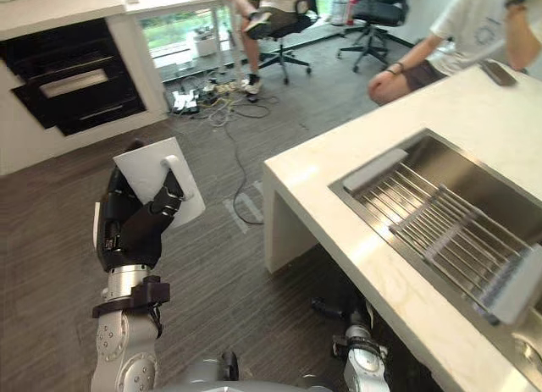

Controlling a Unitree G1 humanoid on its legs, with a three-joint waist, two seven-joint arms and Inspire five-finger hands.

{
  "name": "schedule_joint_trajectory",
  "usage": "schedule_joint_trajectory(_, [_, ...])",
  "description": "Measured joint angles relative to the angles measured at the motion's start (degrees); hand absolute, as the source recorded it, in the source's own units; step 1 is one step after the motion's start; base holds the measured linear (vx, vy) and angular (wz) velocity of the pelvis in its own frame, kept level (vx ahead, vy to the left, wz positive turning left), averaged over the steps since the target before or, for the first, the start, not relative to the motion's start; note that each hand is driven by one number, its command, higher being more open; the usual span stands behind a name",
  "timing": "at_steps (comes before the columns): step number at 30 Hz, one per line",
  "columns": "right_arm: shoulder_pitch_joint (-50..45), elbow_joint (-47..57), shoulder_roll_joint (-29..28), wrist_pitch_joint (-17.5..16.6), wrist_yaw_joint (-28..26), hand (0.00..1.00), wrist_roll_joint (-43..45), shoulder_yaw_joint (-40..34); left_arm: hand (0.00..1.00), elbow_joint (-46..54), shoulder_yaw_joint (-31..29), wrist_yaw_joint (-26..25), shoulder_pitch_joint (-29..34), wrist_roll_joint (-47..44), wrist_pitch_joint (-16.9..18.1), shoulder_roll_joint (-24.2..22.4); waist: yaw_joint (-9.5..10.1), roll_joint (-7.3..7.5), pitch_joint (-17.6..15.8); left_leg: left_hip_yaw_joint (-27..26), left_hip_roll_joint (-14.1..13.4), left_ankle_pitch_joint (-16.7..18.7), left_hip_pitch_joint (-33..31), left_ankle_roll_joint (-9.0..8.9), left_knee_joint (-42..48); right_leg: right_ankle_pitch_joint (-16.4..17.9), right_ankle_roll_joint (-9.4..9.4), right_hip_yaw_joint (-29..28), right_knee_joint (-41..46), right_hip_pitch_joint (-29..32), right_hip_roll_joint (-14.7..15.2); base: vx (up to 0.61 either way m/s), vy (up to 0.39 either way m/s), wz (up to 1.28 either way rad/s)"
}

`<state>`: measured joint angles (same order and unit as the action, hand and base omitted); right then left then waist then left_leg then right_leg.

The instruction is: Walk over to the sink, pick up the cup, carry it to the dishwasher, place the cup inside the dishwasher, then close the dishwasher door

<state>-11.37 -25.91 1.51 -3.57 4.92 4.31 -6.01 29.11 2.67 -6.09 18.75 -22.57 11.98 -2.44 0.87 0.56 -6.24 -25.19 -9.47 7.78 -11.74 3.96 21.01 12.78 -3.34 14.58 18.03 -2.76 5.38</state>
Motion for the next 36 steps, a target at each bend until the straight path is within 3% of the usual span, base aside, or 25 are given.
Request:
schedule_joint_trajectory(1, [0.05,-0.62,0.18,-0.20,-0.02,0.90,-0.08,-0.22,0.30,-0.03,0.00,0.00,-0.01,-0.05,0.02,0.51,-0.14,0.03,-0.02,-3.77,0.05,-0.14,0.15,-0.13,-0.05,0.13,0.09,1.33,0.02,-0.38,0.63,0.10,0.138,0.79])
schedule_joint_trajectory(2, [0.13,-1.19,0.00,-0.19,-0.05,0.90,-0.09,-0.21,0.30,-0.06,0.01,0.00,0.00,-0.09,0.09,0.95,-0.03,0.11,-0.06,-3.27,0.74,-0.37,0.51,-0.20,-0.62,0.50,0.22,1.52,0.06,-0.41,0.85,0.09,0.161,0.75])
schedule_joint_trajectory(5, [0.57,-5.71,-0.55,-0.05,-0.77,0.90,-0.14,-0.29,0.30,-2.52,-0.04,0.05,0.13,-1.02,0.40,3.01,-0.42,0.66,0.13,-0.71,6.20,-1.50,1.73,1.07,-4.77,1.91,0.52,0.48,-0.94,-1.65,3.71,0.06,0.111,0.57])
schedule_joint_trajectory(7, [1.29,-7.98,-0.47,0.40,-1.18,0.90,-0.25,-0.30,0.30,-3.16,-0.06,0.09,0.50,-1.05,0.39,3.19,-0.38,0.45,0.01,-0.27,7.43,-1.12,1.90,1.27,-5.24,1.98,0.11,0.22,0.70,-1.39,4.42,0.03,0.079,0.24])
schedule_joint_trajectory(10, [1.59,-8.98,-0.47,1.28,-1.36,0.90,-1.46,-0.22,0.30,-3.16,0.45,1.17,0.79,-1.03,0.37,3.62,-0.65,0.56,-0.71,0.43,8.69,-0.76,4.33,1.35,-6.95,0.75,-0.38,-1.97,16.38,4.31,6.77,0.02,0.081,0.14])
schedule_joint_trajectory(11, [1.60,-8.81,-0.46,1.29,-1.37,0.90,-1.67,-0.22,0.30,-3.14,0.96,1.57,0.78,-1.03,0.39,4.06,-1.24,0.68,-1.31,1.13,9.02,-0.55,5.74,1.69,-7.31,-1.29,0.56,-4.09,22.43,6.54,6.98,0.03,0.059,0.36])
schedule_joint_trajectory(12, [1.54,-8.56,-0.46,1.29,-1.47,0.90,-1.70,-0.21,0.30,-3.14,1.69,1.86,0.80,-1.01,0.38,4.36,-2.02,0.56,-1.46,2.31,9.19,-0.22,7.09,2.14,-7.98,-0.73,0.50,-8.75,27.48,9.28,5.53,0.06,0.032,0.47])
schedule_joint_trajectory(14, [1.27,-6.74,-0.53,1.28,-1.58,0.90,-1.71,-0.03,0.30,-2.73,2.96,2.36,0.47,-1.00,0.43,4.50,-2.36,0.43,-1.54,3.78,9.32,-0.32,7.73,1.98,-8.71,1.60,-0.67,-14.78,28.56,12.88,2.58,0.06,-0.001,0.46])
schedule_joint_trajectory(16, [0.15,-3.35,-0.56,1.17,-1.69,0.90,-1.73,0.35,0.30,-2.60,5.06,2.64,0.15,-1.01,0.49,4.84,-2.60,0.73,-1.35,6.02,10.08,-0.55,7.67,1.57,-8.94,2.59,-1.02,-20.79,22.24,14.96,-0.36,0.07,-0.050,0.54])
schedule_joint_trajectory(18, [-0.83,-1.21,-0.55,1.16,-1.57,0.90,-2.19,0.95,0.30,-2.58,6.11,2.67,0.14,-1.03,0.48,5.06,-2.97,1.10,-1.02,7.90,11.12,-0.46,7.66,1.12,-8.85,2.50,-1.00,-23.35,15.24,14.42,-0.78,0.13,-0.096,0.58])
schedule_joint_trajectory(20, [-1.09,-0.41,-0.62,1.17,-1.94,0.90,-2.19,2.06,0.30,-2.53,5.99,2.68,0.13,-1.02,0.49,5.05,-2.11,1.53,-0.57,8.60,11.24,0.40,7.86,0.41,-7.94,0.92,-0.35,-22.46,9.39,13.34,-0.70,0.15,-0.129,0.35])
schedule_joint_trajectory(21, [-1.52,0.08,-0.78,1.16,-2.39,0.90,-2.19,2.87,0.30,-2.49,5.86,2.68,0.10,-1.02,0.49,4.96,-1.77,2.08,-0.07,9.64,11.24,1.04,7.59,0.03,-6.35,-1.56,-0.06,-21.78,5.89,11.48,-0.61,0.18,-0.185,0.39])
schedule_joint_trajectory(27, [-1.88,0.09,0.03,1.00,-2.47,0.90,-2.18,2.81,0.30,-2.54,5.63,3.60,0.38,-1.03,0.47,3.48,-0.33,1.13,2.61,14.23,8.48,1.68,9.38,-2.53,-7.31,-2.26,0.66,-17.45,-2.36,4.47,-2.99,0.17,-0.167,0.32])
schedule_joint_trajectory(28, [-2.31,-3.06,-0.31,0.99,-2.28,0.90,-2.31,2.37,0.30,-7.38,4.38,3.84,2.20,-1.01,0.36,3.65,-0.19,0.38,3.44,16.18,9.41,-10.15,14.92,-3.24,-25.90,-8.69,1.37,-18.15,-12.33,1.89,-3.88,0.08,-0.065,0.00])
schedule_joint_trajectory(34, [-2.21,-4.90,-0.34,0.56,-2.34,0.90,-2.30,2.36,0.30,-7.45,4.30,3.72,2.13,-1.02,0.36,3.58,-0.41,0.26,3.45,14.05,9.01,-9.61,14.99,-3.30,-24.61,-9.20,1.54,-19.81,-13.56,1.70,-4.13,0.00,-0.006,-0.15])
schedule_joint_trajectory(36, [-4.20,-5.05,-0.61,0.64,-1.91,0.90,-2.25,1.61,0.30,-7.50,5.70,3.70,1.82,-1.00,0.35,3.44,-1.72,0.25,3.51,14.31,8.96,-9.65,15.07,-3.25,-24.26,-9.27,1.62,-18.92,-14.15,0.89,-4.03,0.03,-0.029,0.08])
